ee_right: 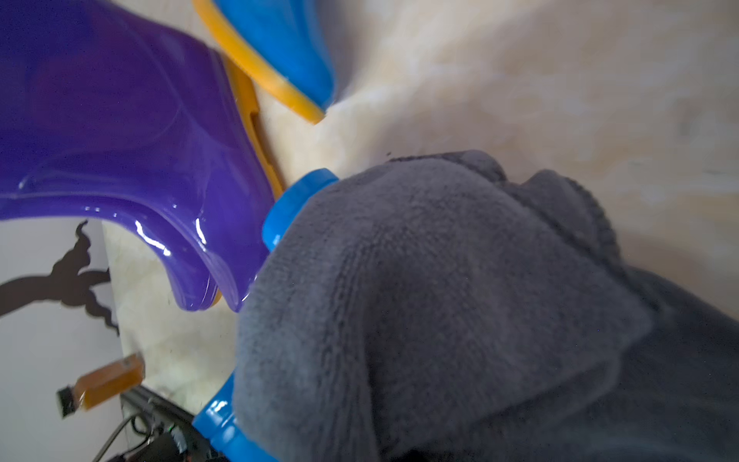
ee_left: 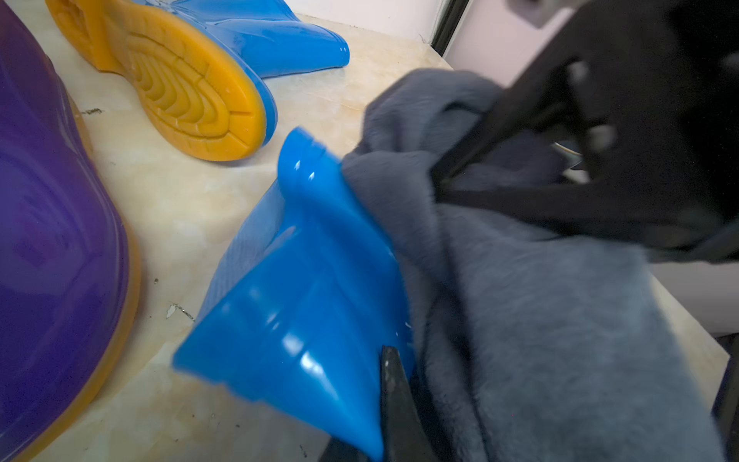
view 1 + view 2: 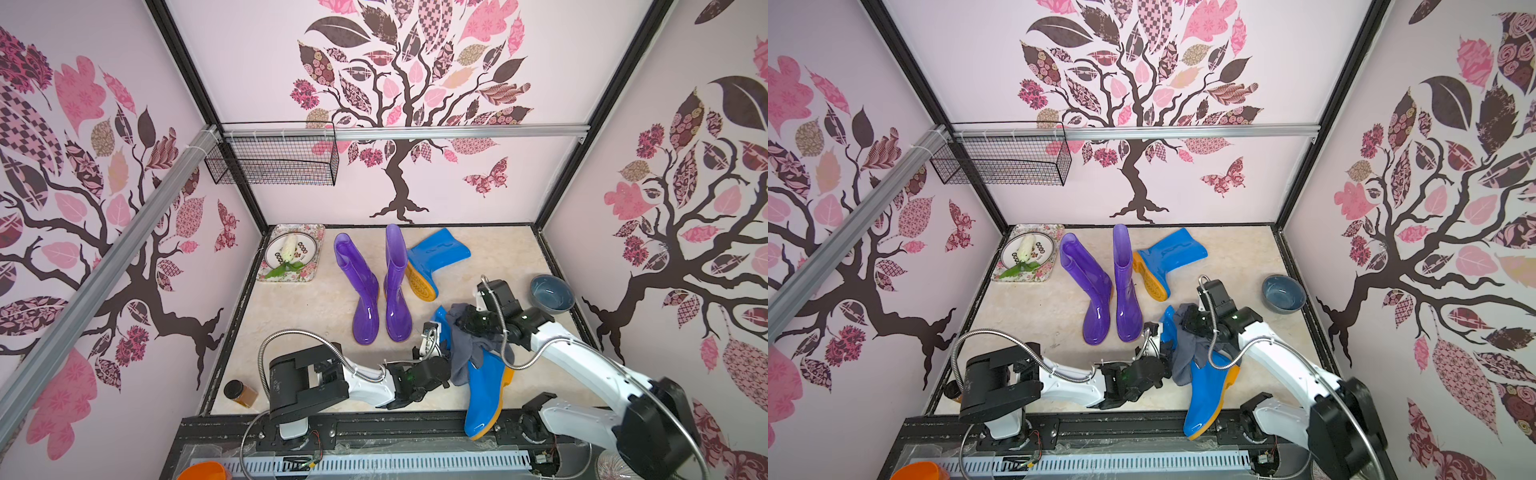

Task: Wipe the rubber boots with a cloth
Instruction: Wipe the dirt off the rubber boot.

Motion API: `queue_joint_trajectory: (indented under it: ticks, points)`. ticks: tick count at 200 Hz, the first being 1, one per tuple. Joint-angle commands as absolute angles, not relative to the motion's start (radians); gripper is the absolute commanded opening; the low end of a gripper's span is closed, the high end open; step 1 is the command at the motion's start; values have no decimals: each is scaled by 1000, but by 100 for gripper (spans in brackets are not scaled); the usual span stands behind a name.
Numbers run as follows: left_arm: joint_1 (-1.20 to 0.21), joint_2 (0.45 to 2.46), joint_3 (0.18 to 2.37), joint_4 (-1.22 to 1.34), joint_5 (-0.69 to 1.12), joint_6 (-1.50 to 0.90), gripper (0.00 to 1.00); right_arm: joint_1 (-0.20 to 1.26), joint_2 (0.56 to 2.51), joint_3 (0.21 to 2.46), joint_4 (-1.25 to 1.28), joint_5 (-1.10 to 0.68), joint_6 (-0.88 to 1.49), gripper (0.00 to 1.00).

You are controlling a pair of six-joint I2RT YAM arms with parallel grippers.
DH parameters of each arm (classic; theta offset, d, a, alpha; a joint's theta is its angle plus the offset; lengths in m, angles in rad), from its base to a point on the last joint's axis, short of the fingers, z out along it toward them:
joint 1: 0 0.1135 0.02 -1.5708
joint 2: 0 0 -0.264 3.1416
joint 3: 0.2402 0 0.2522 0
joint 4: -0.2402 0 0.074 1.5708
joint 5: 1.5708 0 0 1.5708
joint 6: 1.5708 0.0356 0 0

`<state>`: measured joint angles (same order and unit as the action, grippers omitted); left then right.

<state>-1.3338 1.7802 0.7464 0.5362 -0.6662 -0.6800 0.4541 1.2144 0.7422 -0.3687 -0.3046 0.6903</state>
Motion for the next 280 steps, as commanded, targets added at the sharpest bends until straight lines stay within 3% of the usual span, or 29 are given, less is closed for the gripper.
queue_joint_trajectory:
  ticks: [1,43,59,71,94,128,170,235,280]
  points:
    - [-1348,1780,803,576,-689,-614,0,455,1288,834,-211,-561,607,0]
    - [-1349,1781,802,577,-692,-593,0,394,1178,673,-22,-499,773,0]
    - [-1350,1783,796,583,-700,-597,0,320,1178,605,20,-596,830,0]
    - [-1348,1780,789,583,-705,-601,0,299,1165,626,-125,-564,803,0]
    - [-1348,1774,779,583,-734,-610,0,299,1063,687,-487,-307,752,0]
    - [-1346,1770,791,577,-740,-608,0,298,822,712,-764,-21,749,0]
    - [-1311,1764,789,570,-708,-636,0,300,664,786,-968,46,756,0]
    - [-1288,1726,779,561,-685,-628,0,298,773,578,-739,-21,825,0]
    - [-1291,1724,759,562,-678,-651,0,266,905,502,-603,43,824,0]
